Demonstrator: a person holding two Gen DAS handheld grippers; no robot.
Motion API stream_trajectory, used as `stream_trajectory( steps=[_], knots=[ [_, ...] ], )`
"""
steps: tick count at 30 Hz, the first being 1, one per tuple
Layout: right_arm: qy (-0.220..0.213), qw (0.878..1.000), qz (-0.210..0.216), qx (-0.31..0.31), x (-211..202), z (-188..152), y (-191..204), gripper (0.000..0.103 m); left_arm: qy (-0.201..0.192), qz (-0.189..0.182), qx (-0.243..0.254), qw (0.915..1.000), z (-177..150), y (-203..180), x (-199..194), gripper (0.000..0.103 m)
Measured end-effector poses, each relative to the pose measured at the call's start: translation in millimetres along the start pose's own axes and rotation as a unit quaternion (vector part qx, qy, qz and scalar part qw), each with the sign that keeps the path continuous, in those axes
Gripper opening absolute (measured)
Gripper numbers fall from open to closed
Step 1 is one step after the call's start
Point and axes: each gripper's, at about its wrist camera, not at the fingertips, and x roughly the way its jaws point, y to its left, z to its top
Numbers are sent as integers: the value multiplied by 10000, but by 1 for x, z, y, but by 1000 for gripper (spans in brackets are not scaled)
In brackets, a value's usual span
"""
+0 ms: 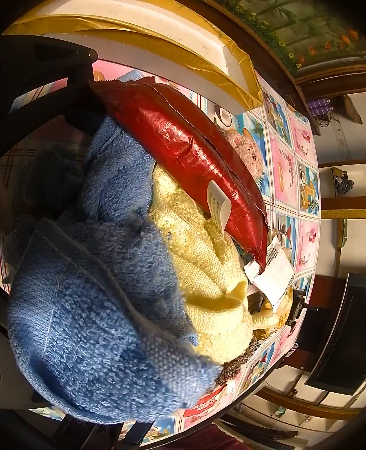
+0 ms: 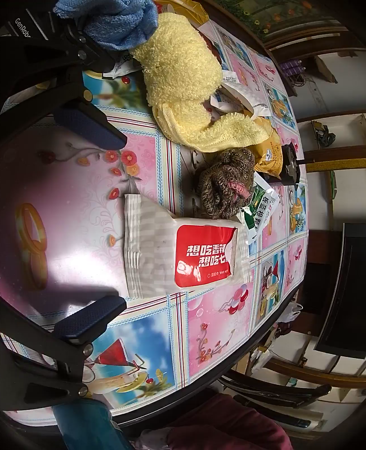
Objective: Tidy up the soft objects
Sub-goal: 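Lower the left gripper onto the blue towel pile, then grasp the blue towels with the left gripper while the right gripper grasps another blue towel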
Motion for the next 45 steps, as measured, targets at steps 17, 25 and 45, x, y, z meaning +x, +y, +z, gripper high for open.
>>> stream_trajectory(
  steps=[17,25,45],
  knots=[
    [2,10000,2,2,0,0,0,103,223,-164,199,9994,-8,3,-9,103],
    [1,10000,1,1,0,0,0,103,404,-266,486,9976,-20,1,-17,103],
    [252,9987,334,-281,-2,0,1,103,-352,-1774,604,9817,-35,59,-88,96]
  ],
)
